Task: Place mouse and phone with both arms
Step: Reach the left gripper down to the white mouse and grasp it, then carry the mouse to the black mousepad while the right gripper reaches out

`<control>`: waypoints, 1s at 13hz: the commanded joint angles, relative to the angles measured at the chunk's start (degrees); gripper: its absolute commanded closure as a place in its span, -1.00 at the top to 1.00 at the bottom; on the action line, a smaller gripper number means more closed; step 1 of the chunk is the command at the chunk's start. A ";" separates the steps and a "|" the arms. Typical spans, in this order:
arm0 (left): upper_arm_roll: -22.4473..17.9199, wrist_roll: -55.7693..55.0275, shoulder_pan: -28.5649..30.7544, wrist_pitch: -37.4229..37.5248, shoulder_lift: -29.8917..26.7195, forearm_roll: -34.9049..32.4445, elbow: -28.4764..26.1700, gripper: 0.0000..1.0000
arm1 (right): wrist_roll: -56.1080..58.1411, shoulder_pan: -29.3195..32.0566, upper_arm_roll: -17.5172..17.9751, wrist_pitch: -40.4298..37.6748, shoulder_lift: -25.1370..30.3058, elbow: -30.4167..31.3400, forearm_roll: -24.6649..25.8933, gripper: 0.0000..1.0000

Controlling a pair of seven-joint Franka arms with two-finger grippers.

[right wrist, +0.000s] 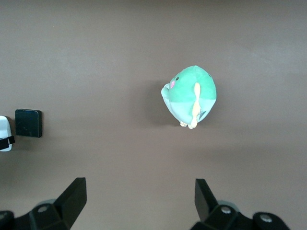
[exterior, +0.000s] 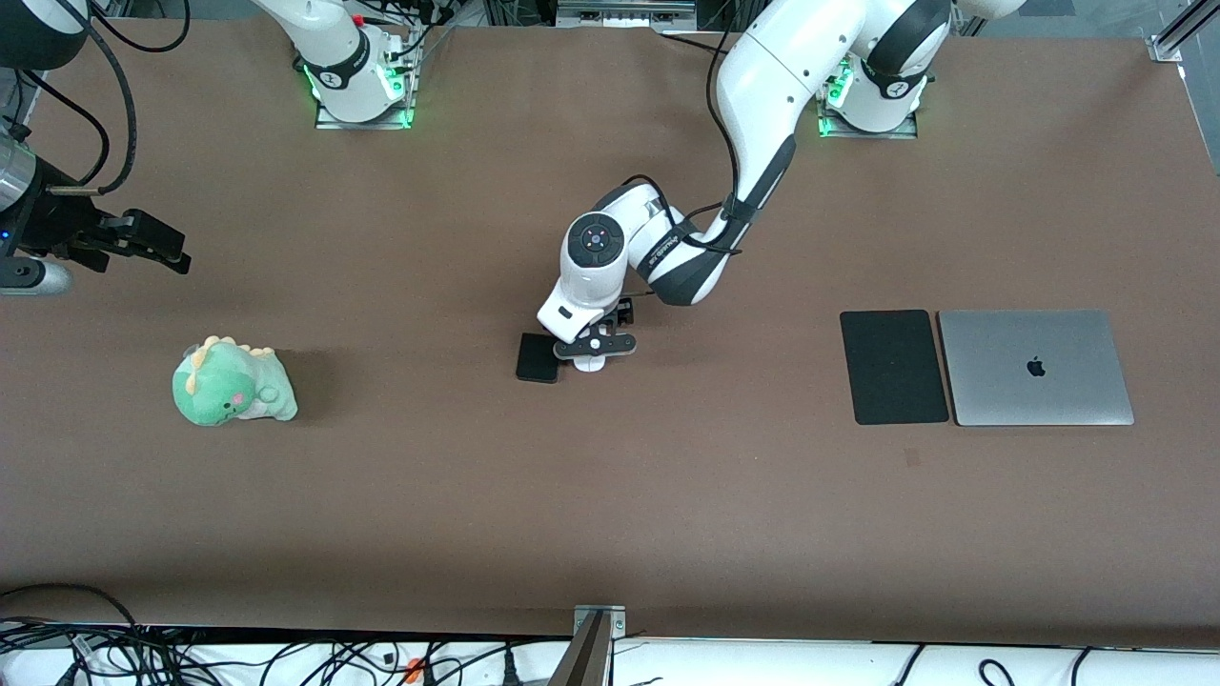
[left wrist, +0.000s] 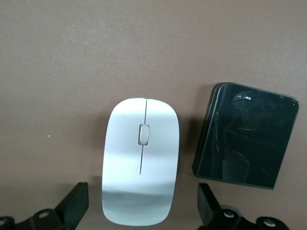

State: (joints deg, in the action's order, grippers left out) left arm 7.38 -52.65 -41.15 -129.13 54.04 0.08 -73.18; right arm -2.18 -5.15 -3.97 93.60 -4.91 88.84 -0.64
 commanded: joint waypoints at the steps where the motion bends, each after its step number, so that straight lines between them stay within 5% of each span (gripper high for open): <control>1: 0.01 1.14 0.11 0.37 0.81 -1.31 1.37 0.60 | -0.72 -0.12 0.10 -0.52 -0.19 -0.43 0.11 1.00; 3: 0.01 4.81 0.98 0.37 0.81 -1.22 1.37 -0.07 | -0.72 -0.12 0.10 -0.43 -0.28 -0.51 0.02 1.00; 7: 0.09 7.47 2.91 0.81 0.46 -1.13 1.46 -0.68 | -0.72 -0.12 0.10 -0.43 -0.28 -0.43 0.02 1.00; 13: 1.67 18.27 13.54 9.84 -6.29 -0.61 -1.33 -1.00 | -0.72 -0.38 0.10 -0.35 -0.28 -0.51 0.02 1.00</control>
State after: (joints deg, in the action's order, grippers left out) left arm 7.63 -37.67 -31.09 -123.43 52.15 0.06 -71.51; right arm -2.18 -5.40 -3.97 93.60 -5.07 88.85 -0.64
